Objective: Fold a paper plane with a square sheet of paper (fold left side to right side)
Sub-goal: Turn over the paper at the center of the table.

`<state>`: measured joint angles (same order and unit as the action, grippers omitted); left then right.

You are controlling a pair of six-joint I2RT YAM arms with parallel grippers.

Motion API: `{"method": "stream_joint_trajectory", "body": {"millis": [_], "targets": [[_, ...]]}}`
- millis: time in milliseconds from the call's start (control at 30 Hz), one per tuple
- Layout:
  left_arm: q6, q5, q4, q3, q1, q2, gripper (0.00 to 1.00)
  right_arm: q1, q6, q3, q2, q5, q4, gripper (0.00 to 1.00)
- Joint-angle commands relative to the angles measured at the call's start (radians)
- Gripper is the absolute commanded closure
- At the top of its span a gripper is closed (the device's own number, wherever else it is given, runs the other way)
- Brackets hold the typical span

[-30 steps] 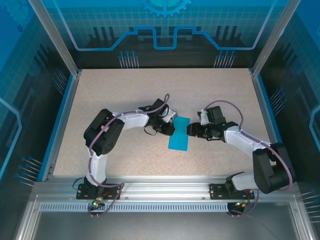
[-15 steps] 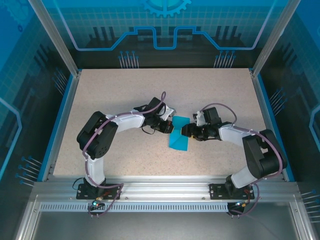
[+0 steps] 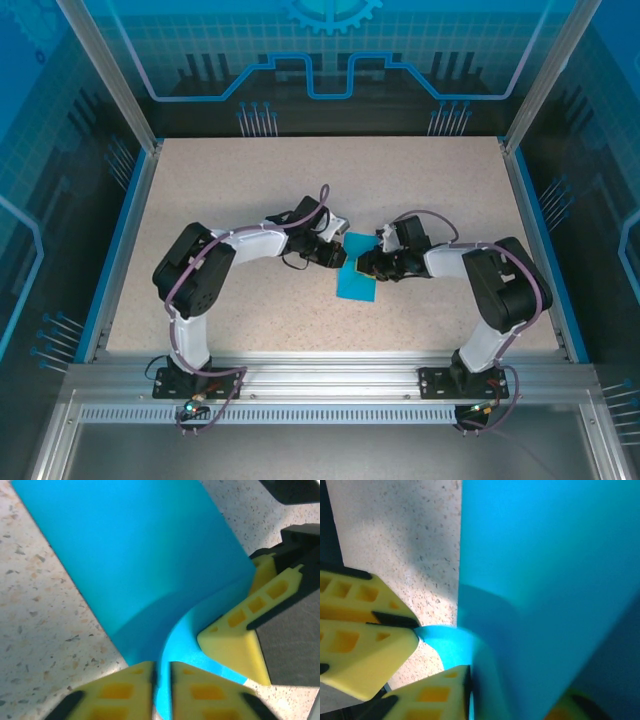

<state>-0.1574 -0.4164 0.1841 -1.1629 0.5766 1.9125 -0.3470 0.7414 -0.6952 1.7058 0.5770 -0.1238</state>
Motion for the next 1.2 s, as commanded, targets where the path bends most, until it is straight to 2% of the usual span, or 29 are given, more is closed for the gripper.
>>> {"method": "stream_joint_trajectory", "body": {"millis": [0, 100, 333, 567, 700, 800, 967, 1167], "targets": [[-0.058, -0.033, -0.045, 0.036, -0.039, -0.079, 0.73, -0.002, 0.002, -0.012, -0.012, 0.012, -0.06, 0.91], [-0.125, -0.055, -0.096, 0.085, -0.09, -0.143, 0.63, 0.016, -0.047, -0.011, -0.056, 0.017, -0.064, 0.98], [-0.363, -0.176, -0.291, 0.249, -0.239, -0.362, 0.31, 0.095, -0.138, -0.014, -0.204, 0.11, -0.107, 0.97], [-0.49, -0.342, -0.415, 0.283, -0.261, -0.523, 0.07, 0.116, -0.135, -0.113, -0.343, 0.228, -0.178, 0.96], [-0.57, -0.396, -0.514, 0.272, -0.255, -0.546, 0.01, 0.11, -0.084, -0.176, -0.375, 0.259, -0.212, 0.94], [-0.591, -0.423, -0.558, 0.249, -0.235, -0.544, 0.01, 0.086, -0.064, -0.22, -0.38, 0.268, -0.223, 0.94], [-0.567, -0.439, -0.542, 0.185, -0.176, -0.512, 0.01, 0.037, -0.009, -0.239, -0.381, 0.268, -0.283, 0.94], [-0.61, -0.438, -0.592, 0.174, -0.163, -0.475, 0.04, 0.013, 0.065, -0.224, -0.375, 0.262, -0.373, 0.94]]}}
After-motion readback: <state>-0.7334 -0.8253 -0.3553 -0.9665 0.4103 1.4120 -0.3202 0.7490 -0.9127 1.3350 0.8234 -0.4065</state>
